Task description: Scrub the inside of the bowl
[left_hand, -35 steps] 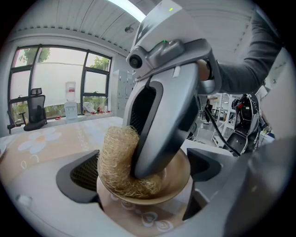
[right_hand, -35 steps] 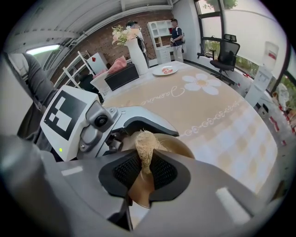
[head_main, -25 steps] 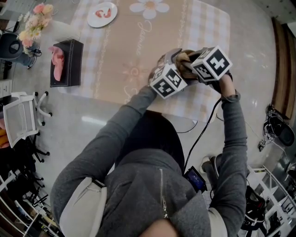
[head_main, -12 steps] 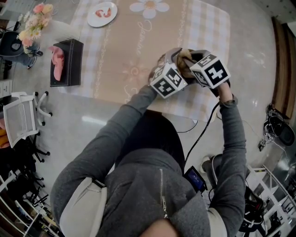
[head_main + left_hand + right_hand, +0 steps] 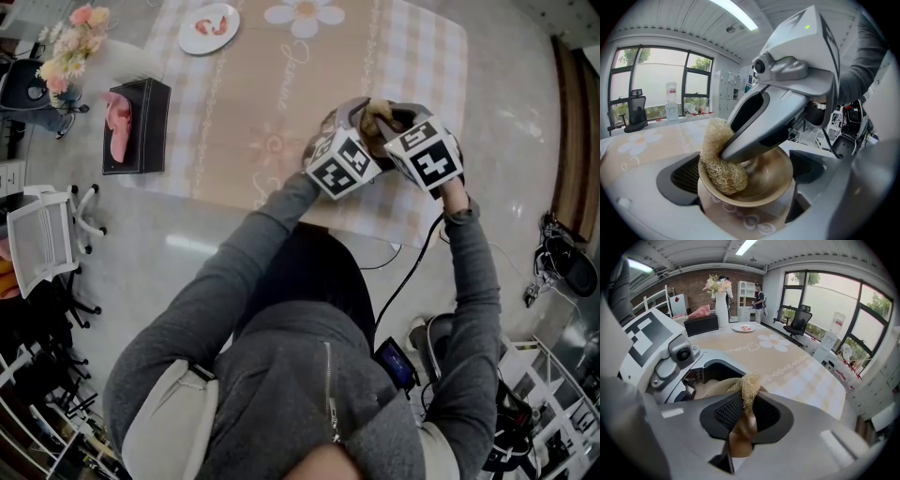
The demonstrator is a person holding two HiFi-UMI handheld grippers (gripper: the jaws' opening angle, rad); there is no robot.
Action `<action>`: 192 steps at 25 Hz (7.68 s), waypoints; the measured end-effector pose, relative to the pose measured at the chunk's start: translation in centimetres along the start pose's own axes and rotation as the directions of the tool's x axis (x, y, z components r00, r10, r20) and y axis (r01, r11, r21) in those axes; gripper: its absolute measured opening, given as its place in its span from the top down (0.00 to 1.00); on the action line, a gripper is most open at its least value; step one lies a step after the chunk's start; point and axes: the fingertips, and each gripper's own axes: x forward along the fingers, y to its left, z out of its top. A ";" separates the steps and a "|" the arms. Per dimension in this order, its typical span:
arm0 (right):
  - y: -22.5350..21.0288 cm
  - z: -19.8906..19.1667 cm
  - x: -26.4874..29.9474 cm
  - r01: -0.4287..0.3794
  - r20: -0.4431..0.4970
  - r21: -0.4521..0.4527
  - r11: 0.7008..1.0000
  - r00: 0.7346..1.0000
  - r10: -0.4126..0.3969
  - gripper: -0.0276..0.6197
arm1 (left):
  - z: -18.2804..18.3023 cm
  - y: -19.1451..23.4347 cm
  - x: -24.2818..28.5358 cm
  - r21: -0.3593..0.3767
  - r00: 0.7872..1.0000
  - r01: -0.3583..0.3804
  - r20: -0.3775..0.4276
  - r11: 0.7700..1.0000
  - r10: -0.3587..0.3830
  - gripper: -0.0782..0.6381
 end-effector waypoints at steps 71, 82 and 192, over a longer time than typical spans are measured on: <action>0.4 -5.5 -3.3 -0.156 -0.411 -0.413 0.897 0.911 -0.031 0.89 | 0.0 0.1 0.0 -0.002 1.000 -0.002 -0.004 1.000 0.002 0.07; 1.8 -5.2 -3.2 -0.373 -0.435 -0.189 0.908 0.861 0.263 0.89 | 0.2 -0.1 0.0 -0.001 1.000 -0.002 -0.004 1.000 0.002 0.07; 0.4 -3.9 -1.3 -0.049 -0.063 0.067 0.997 0.997 0.053 0.89 | 0.6 -0.4 -2.3 0.032 1.000 -0.028 0.004 0.999 0.028 0.07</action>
